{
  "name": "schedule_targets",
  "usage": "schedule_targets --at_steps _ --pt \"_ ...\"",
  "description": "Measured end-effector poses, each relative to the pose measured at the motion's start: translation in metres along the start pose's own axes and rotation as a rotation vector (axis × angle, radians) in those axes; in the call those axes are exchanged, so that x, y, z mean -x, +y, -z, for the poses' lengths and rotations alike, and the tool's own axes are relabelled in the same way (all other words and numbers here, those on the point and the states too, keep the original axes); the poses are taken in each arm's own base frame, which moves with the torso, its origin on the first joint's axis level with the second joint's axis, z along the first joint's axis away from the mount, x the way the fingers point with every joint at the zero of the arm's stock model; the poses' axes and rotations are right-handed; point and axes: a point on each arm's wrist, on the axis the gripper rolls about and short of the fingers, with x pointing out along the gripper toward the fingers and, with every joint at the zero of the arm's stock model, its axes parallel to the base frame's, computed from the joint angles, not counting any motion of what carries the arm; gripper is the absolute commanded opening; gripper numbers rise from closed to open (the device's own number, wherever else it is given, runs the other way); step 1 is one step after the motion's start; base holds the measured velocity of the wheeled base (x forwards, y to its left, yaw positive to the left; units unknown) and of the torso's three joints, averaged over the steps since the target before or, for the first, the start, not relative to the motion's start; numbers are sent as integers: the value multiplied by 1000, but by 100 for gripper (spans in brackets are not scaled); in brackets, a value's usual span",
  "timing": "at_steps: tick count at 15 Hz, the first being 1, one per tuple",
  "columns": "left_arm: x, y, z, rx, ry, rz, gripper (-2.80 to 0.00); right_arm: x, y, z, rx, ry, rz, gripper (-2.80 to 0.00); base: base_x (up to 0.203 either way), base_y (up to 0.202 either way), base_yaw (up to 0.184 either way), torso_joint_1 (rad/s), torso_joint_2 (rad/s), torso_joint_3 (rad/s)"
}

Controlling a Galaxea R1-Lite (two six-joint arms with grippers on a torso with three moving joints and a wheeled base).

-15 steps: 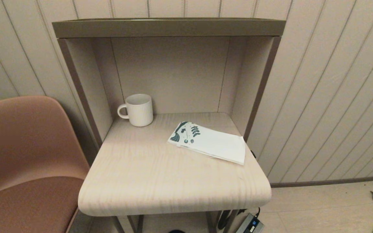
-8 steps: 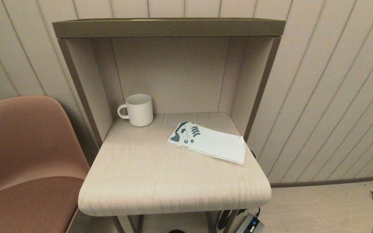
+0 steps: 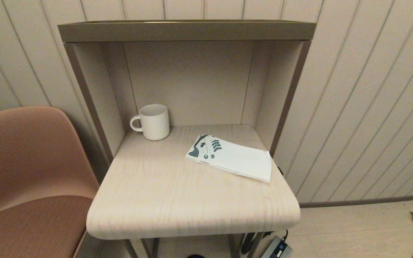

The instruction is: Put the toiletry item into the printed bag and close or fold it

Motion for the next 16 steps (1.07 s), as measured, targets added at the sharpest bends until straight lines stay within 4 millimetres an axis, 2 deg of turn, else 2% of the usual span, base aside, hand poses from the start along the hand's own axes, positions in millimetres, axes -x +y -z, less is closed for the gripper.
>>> schedule_targets --at_steps 5,7,12,16 --pt "-2 0 -3 0 -71 -2 -280 -2 4 -3 63 -69 -195 0 0 0 0 0 0 0" --pt "-1 0 -10 -20 -148 0 -280 -3 3 -3 44 -88 -139 0 0 0 0 0 0 0" --pt "-1 0 -10 -27 -147 0 -280 -6 -5 7 46 -53 156 0 0 0 0 0 0 0" --pt "-1 1 -11 23 -152 -4 -280 -7 -5 12 23 -30 152 0 0 0 0 0 0 0"
